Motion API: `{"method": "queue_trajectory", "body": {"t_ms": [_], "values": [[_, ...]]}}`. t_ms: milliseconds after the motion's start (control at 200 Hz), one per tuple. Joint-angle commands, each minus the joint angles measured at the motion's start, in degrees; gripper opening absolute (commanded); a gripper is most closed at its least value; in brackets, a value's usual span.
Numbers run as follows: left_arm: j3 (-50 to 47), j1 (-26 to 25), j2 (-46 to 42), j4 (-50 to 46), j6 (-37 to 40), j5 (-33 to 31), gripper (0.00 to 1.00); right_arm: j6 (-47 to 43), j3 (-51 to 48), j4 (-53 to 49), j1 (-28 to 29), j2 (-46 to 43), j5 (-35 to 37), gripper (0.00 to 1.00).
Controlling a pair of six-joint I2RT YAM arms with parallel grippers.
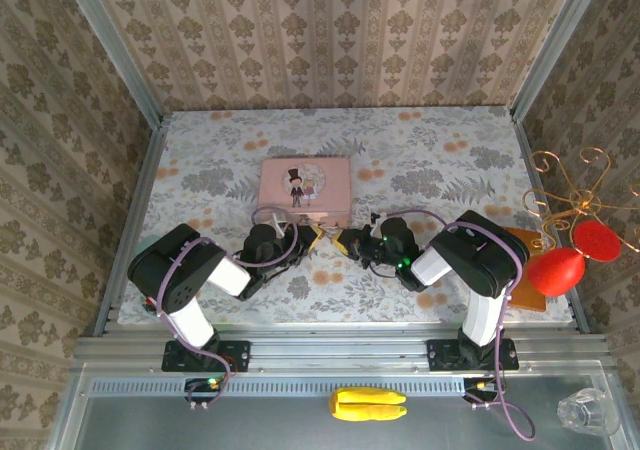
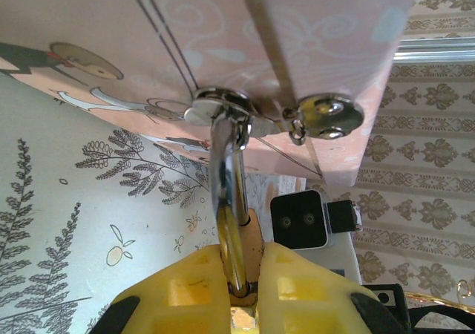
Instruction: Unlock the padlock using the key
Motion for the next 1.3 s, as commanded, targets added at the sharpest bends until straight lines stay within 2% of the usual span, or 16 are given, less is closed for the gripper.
{"method": "queue_trajectory", "body": {"t_ms": [0,505,715,925,1295], "values": [[2.3,-1.1,-0.6,6.9,2.5,5.6,0.0,0.0,0.3,2.5,-0.1,-2.1,0.3,0.0],[3.6,-1.9,-0.7,7.0,3.1,7.2,0.0,-2.1,2.1,-0.5,-2.0,-5.7,-2.0,0.0],[4.6,-1.7,-0.7,7.0,2.9,7.0,0.0,-9.7,0.2,-6.7,0.5,-10.3,0.5,0.0],[5.4,-1.6,-0.4,7.0,3.0,7.2,0.0,-7.0,-2.3,1.5,-0.5,-7.7,0.0,0.0],[5.1,0.3,-0.7,7.0,4.0,8.0,0.0,-6.8,-5.1,-0.2,-1.5,-9.1,1.3,0.0]]}}
